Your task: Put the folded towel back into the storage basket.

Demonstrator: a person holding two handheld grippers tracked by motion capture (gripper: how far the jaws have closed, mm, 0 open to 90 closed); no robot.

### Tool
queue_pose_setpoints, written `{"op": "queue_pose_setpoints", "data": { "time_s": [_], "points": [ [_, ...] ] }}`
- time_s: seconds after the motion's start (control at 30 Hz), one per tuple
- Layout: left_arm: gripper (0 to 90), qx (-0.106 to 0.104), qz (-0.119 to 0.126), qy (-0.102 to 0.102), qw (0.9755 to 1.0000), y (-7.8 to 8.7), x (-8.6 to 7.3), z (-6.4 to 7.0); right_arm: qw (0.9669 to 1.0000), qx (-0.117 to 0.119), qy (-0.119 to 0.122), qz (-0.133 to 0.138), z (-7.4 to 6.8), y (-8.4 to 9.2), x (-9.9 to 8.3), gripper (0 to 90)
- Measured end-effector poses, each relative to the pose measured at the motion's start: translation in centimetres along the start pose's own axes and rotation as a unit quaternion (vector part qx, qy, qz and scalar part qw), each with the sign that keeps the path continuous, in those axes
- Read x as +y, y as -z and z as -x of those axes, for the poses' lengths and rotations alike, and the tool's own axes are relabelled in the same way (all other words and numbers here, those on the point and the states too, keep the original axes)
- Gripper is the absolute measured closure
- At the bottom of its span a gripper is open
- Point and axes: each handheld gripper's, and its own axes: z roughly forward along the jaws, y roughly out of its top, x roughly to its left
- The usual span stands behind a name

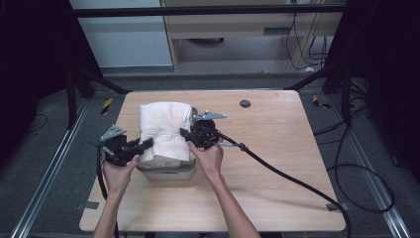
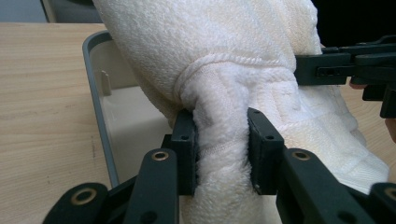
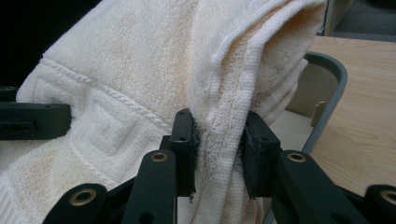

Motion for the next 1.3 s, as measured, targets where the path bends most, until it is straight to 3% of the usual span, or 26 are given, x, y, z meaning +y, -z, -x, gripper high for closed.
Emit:
{"op": "queue_pose_setpoints", "data": {
  "time_s": [0.53, 1.3],
  "points": [
    [67.5, 0.009, -0.035, 0.010, 0.9993, -1.1, -1.0, -1.0, 0.9997, -0.007, -0.005, -0.022, 0.0, -1.5, -1.4, 69.1],
    [64.5, 0.044, -0.081, -0.008, 0.9957, -2.9, -1.7, -0.8, 0.9981, -0.038, 0.009, -0.048, 0.0, -2.6, -2.8, 67.8]
  ]
}}
